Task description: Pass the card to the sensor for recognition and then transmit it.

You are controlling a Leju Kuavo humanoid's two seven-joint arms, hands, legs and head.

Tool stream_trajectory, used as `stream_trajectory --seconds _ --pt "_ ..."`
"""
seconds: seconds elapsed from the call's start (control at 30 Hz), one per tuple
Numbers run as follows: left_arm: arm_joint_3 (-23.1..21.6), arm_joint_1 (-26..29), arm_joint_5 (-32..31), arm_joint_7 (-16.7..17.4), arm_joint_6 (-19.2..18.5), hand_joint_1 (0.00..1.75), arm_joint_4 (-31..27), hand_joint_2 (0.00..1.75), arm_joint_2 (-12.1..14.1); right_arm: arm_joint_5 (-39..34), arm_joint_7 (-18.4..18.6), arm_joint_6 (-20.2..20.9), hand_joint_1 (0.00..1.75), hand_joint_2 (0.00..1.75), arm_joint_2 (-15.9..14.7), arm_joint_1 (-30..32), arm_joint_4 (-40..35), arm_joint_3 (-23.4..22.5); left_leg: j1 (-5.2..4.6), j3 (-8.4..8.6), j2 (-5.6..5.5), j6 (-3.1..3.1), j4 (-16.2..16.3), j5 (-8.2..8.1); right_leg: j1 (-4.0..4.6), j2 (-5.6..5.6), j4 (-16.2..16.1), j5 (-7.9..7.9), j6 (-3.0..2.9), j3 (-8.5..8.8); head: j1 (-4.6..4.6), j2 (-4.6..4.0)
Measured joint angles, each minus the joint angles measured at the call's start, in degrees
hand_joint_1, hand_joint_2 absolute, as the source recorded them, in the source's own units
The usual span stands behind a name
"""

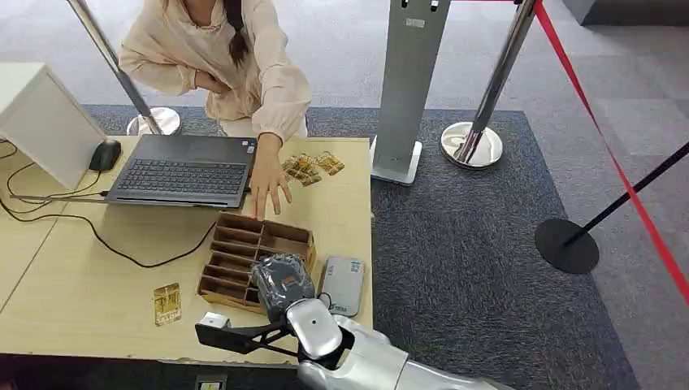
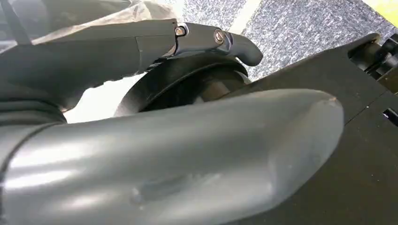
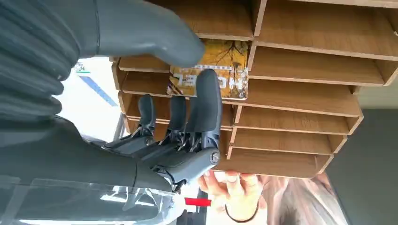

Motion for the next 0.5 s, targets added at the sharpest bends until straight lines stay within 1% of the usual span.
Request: stream_trajectory --seconds 0.07,0.2,0.23,0.27,0.5 --pt "0.00 0.00 0.00 0.00 0.00 0.00 0.00 0.00 0.00 0.00 -0.04 -0.13 1.62 1.75 0.02 0.00 0.15 0.00 0.00 0.00 0.00 0.00 0.00 0.00 0.00 0.00 0.00 0.00 0.00 0.00 -0.02 -0.02" --pt "0.00 -0.01 -0.09 0.00 0.00 0.00 0.00 0.00 0.00 0.02 -0.07 -0.35 1.66 1.75 0.02 -0.09 0.22 -0.07 0.00 0.01 0.00 0.00 0.00 0.00 0.00 0.00 0.00 0.00 0.00 0.01 0.00 0.00" --pt "0.00 -0.01 -0.09 0.00 0.00 0.00 0.00 0.00 0.00 0.04 -0.07 -0.39 1.73 1.75 0.02 -0.14 0.22 -0.15 0.00 0.01 0.00 0.00 0.00 0.00 0.00 0.00 0.00 0.00 0.00 0.01 0.00 -0.02" --pt "0.00 -0.02 -0.11 0.00 0.02 0.00 0.00 0.00 0.00 0.11 -0.07 -0.44 1.75 1.75 0.02 -0.18 0.22 -0.26 0.00 0.02 0.01 0.00 0.00 0.00 0.00 0.00 0.00 0.00 0.00 0.01 -0.02 0.00" --pt "-0.02 -0.07 -0.24 0.13 0.02 0.00 -0.02 0.00 -0.02 0.26 -0.22 -0.61 1.75 1.75 0.02 -0.18 0.55 -0.31 0.00 0.02 0.01 0.00 0.00 0.00 0.00 0.00 0.00 0.00 0.00 0.02 -0.02 -0.02"
